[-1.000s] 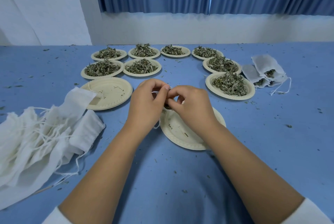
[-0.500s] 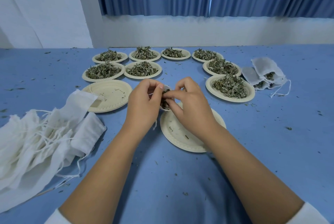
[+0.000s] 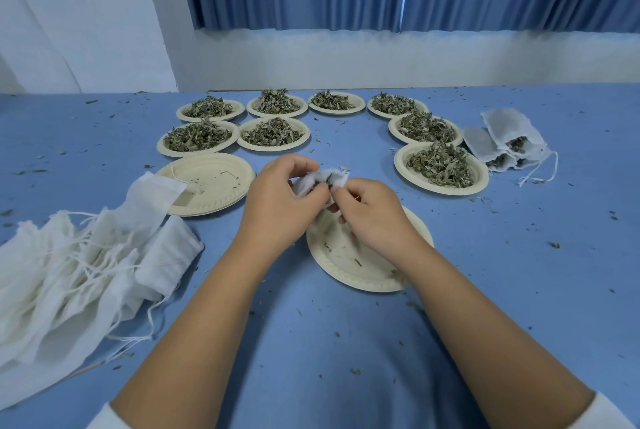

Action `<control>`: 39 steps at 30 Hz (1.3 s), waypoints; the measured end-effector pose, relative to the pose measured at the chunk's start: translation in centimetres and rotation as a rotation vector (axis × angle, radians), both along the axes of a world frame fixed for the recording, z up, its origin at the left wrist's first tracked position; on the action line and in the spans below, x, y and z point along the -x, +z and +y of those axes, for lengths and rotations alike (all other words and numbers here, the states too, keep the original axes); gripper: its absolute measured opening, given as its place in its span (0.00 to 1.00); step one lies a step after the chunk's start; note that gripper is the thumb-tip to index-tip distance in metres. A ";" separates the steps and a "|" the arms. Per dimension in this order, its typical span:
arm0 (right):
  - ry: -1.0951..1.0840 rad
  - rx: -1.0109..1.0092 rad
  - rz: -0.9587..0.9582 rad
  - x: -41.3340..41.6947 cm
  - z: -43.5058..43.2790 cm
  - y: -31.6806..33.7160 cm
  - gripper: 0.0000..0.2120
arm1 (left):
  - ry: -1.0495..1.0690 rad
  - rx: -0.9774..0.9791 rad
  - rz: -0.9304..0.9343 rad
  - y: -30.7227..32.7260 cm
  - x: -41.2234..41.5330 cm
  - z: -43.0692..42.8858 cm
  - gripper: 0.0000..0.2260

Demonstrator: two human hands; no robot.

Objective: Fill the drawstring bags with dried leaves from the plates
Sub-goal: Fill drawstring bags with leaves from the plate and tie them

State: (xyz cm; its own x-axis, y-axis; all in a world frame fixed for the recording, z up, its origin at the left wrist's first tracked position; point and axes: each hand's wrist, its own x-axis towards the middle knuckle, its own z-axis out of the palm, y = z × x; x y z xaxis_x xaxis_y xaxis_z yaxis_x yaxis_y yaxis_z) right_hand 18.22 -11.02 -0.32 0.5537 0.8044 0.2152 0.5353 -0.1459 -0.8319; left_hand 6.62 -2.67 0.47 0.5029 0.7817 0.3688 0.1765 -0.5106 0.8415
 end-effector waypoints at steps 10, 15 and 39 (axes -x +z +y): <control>0.118 -0.008 0.152 0.4 -0.3 0.0 0.16 | 0.136 -0.191 0.130 -0.4 0.1 0.6 0.04; 0.126 -0.110 0.476 0.3 0.0 0.2 0.14 | 0.142 -0.303 0.130 -0.1 0.2 0.3 0.08; -0.046 -0.372 0.839 -4.3 -2.0 2.6 0.06 | 0.001 0.708 -0.281 1.1 -5.1 -2.8 0.15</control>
State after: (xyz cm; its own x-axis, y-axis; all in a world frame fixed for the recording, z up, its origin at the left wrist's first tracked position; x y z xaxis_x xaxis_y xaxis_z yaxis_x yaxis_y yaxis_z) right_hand 22.50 -13.00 2.28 0.6751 0.7371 -0.0311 -0.2650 0.2029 -0.9427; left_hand 11.70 -5.42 1.58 0.4635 0.8797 -0.1064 -0.0927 0.1676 0.9815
